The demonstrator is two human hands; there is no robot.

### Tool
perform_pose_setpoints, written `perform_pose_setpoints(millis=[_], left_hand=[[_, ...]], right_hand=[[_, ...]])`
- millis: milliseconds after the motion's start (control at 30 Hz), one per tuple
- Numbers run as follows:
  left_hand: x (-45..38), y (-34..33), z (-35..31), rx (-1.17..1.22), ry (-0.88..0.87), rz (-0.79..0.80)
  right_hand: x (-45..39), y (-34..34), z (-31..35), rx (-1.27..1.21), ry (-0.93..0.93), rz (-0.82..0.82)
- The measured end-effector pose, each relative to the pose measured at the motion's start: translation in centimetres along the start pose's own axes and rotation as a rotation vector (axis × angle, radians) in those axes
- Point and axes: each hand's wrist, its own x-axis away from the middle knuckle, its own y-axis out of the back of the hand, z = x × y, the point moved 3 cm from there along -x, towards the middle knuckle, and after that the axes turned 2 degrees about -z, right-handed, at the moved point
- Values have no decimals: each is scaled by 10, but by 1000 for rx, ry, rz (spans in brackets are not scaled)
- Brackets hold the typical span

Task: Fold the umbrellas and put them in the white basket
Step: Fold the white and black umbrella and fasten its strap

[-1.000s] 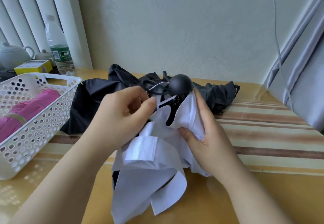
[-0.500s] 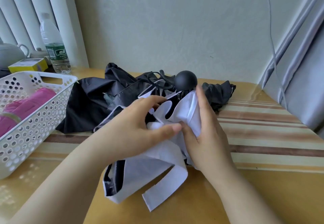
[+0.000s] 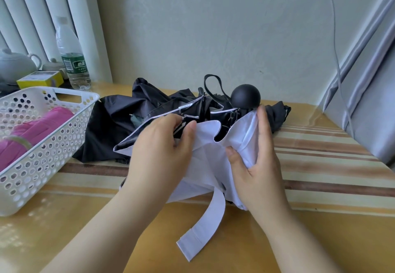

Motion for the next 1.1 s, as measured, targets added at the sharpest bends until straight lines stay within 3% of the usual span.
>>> perform_pose_setpoints(millis=[167,433,533,667,733,867,1100], left_hand=[[2,-6,-7,126,-88,86],[-5,5,-1,654,171,332],[-7,8,-1,744,206,397],[-8,4,2,740,222,285],[-8,2,4,575,169,184],[-6,0,-5,360,12,226],[-6,5,-5,664,174,197]], right_hand=[[3,-8,-4,-64,-35,108],[1,-8,-8,-193,-93,162],[0,-6,-9,-210,-106,149],[1,-9,-1,-246,-96,190],[2,-11,2,-247,-82,202],[4,-13,0,-232,-81,223],[8,-17,3,-238,-76,278]])
